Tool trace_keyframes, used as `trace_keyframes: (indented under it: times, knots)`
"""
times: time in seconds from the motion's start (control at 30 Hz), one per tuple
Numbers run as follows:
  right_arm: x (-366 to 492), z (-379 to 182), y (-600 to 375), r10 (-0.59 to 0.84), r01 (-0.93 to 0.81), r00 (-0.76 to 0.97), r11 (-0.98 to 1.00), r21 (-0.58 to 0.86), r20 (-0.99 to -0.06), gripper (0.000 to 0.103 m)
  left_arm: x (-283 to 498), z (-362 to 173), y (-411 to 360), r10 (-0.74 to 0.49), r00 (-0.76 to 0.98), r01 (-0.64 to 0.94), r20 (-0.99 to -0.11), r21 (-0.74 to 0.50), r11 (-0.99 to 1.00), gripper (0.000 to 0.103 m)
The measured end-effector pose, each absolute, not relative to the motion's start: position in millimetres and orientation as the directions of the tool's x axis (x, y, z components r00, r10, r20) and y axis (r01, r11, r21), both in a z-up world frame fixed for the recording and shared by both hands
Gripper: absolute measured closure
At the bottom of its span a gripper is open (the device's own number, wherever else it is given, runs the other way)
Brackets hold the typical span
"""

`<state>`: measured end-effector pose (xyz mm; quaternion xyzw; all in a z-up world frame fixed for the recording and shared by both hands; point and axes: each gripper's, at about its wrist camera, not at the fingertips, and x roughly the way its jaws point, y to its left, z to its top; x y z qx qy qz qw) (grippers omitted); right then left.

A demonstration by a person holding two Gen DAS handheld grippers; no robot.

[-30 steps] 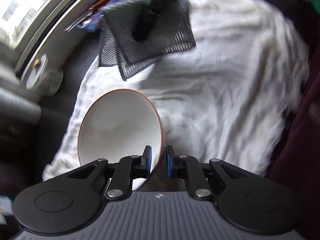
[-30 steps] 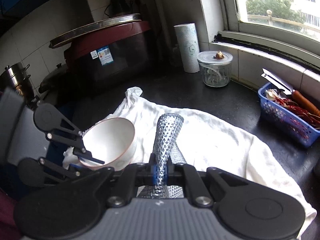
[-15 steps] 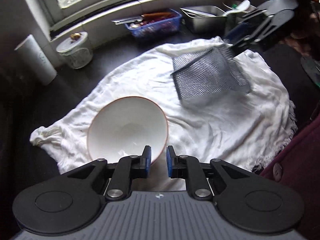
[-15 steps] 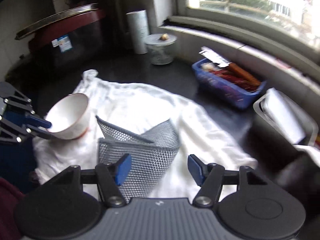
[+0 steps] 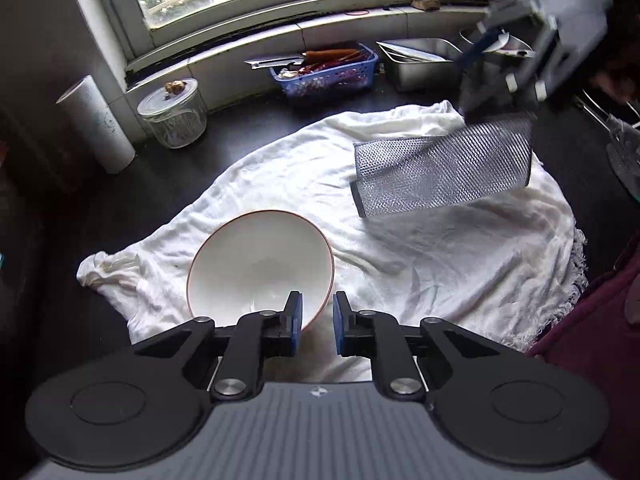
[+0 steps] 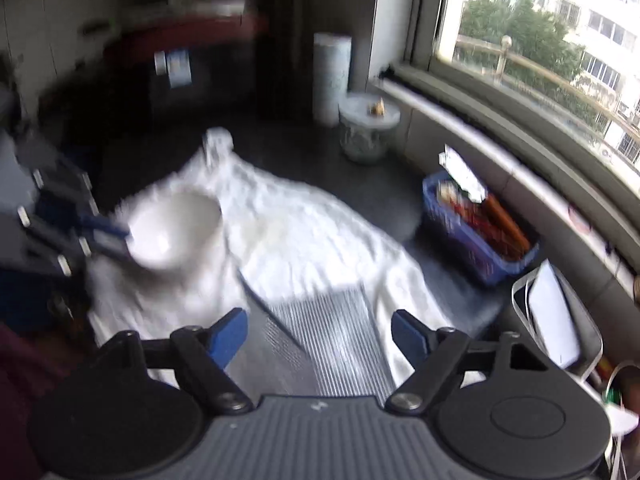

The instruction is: Clean bowl

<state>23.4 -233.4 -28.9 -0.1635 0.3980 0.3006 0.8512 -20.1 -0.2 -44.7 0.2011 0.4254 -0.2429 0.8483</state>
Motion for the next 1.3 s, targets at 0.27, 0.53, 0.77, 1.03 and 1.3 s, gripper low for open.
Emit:
trace_keyframes:
  times: [0.27,0.53,0.77,1.03,1.3]
  knots:
    - [-7.4,-57.9,-220.8,0.427,-0.754,0.397,0.657,-0.023,-0.813,0.025,-22.6,-47.9,1.3,-0.240,0.511,0.570,-0.826,0.115,0.814,0.089]
    - [-19.2,-94.5,-176.8,0.474,-0.831,0.305,0.556,0.012,-0.826,0.028,-21.8,-48.5,3.1,-0.232,0.505,0.552,-0.831,0.106,0.827,0.089]
    - [-14.6,-117.3,-150.4,0.424,-0.845,0.267,0.534,0.001,-0.866,0.068,-25.7,-46.1,11.9,-0.220,0.515,0.525,-0.828,0.102,0.845,0.089]
    - [-3.4,-102.6,-169.6,0.440,-0.794,0.248,0.603,0.079,-0.863,0.079,-24.7,-46.4,13.0,-0.230,0.518,0.513,-0.824,0.085,0.854,0.089]
    - [-31.4,-105.1,-169.5,0.404,-0.846,0.192,0.529,0.057,-0.894,0.067,-23.0,-47.1,7.4,-0.240,0.508,0.528,-0.827,0.079,0.845,0.089]
